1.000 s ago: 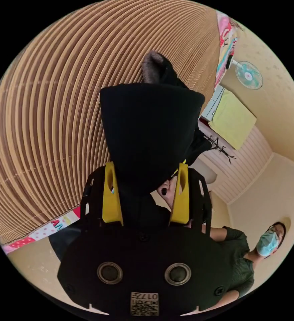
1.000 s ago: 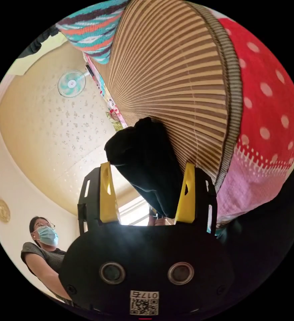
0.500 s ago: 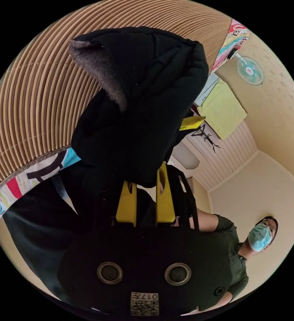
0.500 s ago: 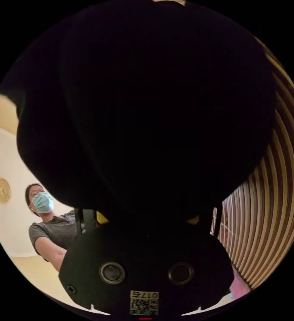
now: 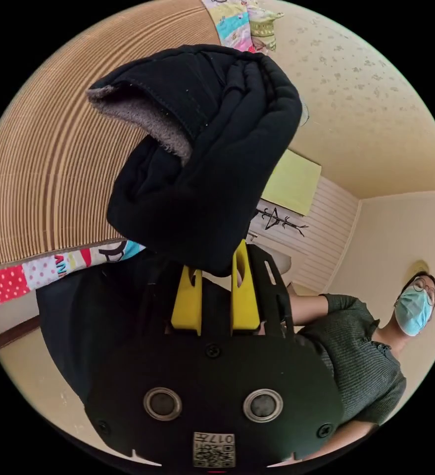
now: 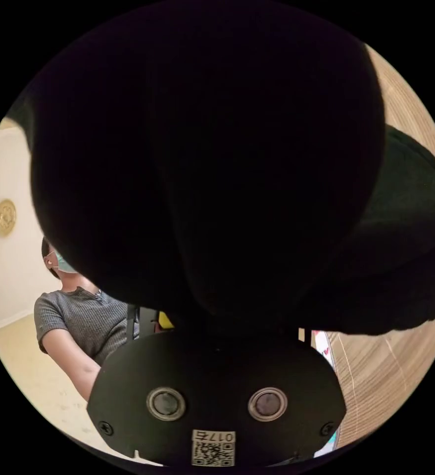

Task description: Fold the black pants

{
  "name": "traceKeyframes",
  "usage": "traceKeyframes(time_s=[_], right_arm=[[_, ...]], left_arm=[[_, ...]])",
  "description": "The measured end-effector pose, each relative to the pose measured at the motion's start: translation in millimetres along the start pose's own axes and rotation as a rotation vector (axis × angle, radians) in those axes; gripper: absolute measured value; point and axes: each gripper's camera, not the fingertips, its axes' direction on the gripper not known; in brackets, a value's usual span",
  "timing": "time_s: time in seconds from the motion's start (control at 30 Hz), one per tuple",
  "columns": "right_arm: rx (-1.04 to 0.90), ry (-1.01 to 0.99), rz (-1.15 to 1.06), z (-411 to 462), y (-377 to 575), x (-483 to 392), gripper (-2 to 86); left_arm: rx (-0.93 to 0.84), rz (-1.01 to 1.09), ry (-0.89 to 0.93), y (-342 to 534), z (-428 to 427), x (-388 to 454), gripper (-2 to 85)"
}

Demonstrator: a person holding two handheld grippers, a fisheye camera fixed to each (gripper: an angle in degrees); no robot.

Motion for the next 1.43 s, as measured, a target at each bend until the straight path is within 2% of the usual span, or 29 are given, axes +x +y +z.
traceKeyframes(time_s=[0.13,0.27,0.4,0.47,0.53,0.6,0.63,0.7,0.77,0.83,0.9,1.0,1.07,1.17,1.3,1.37,1.4,1.43], right_arm=[[-0.17,-0.053,0.018,144.7,-39.3,30.5,22.5],[-0.322,-0.171,0.047,317.1,-73.9,73.2,22.4],[-0.348,-0.268,0.087,448.8,-97.3,104.9,22.9],[-0.304,-0.171,0.238,490.9,-107.8,136.8,23.3],[-0.306,-0.01,0.353,489.6,-111.0,163.7,22.7],[-0.309,0.158,0.473,459.2,-107.1,187.0,20.4],[-0.294,0.217,0.525,425.8,-101.3,195.9,17.8],[-0.254,0.245,0.533,361.1,-90.5,195.3,13.9],[-0.165,0.29,0.523,258.5,-68.9,170.9,9.7],[-0.051,0.371,0.536,176.5,-43.8,135.0,6.0],[0.089,0.476,0.546,104.2,-11.7,86.3,2.9],[0.385,0.637,0.526,20.8,51.8,-7.5,1.4],[0.612,0.675,0.435,-4.4,99.4,-68.4,0.9],[0.801,0.791,0.412,8.1,140.9,-109.7,0.5],[0.753,1.026,0.472,58.0,140.2,-117.1,0.5],[0.55,1.367,0.516,102.7,112.2,-112.7,0.5],[0.466,1.466,0.498,116.8,101.6,-110.3,0.5],[0.247,1.647,0.44,147.8,79.4,-101.0,0.5]], left_arm=[[0.202,-0.01,-0.001,59.8,-76.6,-23.0,8.9],[0.416,0.04,-0.097,132.6,-169.6,-37.8,8.9],[0.571,0.129,-0.179,181.4,-252.2,-65.3,9.0],[0.635,0.08,-0.162,190.5,-274.5,-101.7,9.0],[0.689,0.008,-0.183,193.1,-284.0,-152.0,8.9],[0.717,-0.192,-0.246,188.3,-275.5,-245.8,9.2],[0.719,-0.258,-0.253,187.5,-269.8,-271.4,9.3],[0.765,-0.548,-0.217,202.4,-230.4,-368.3,10.1],[0.861,-0.554,-0.079,219.8,-192.6,-408.9,10.6],[0.996,-0.505,-0.023,241.2,-154.9,-423.9,10.7],[1.227,-0.445,-0.045,283.7,-106.0,-420.0,8.9],[1.418,-0.386,-0.105,321.7,-54.4,-403.4,7.7],[1.432,-0.317,-0.152,316.9,-27.9,-390.3,6.2],[1.347,-0.133,-0.268,257.4,19.5,-360.4,1.0],[1.062,0.177,-0.42,113.2,127.5,-286.4,-0.7],[1.006,0.389,-0.416,72.5,188.3,-237.8,-0.9],[1.004,0.501,-0.384,58.4,225.9,-208.0,-0.9],[1.009,0.55,-0.371,54.1,244.7,-193.5,-0.9]])
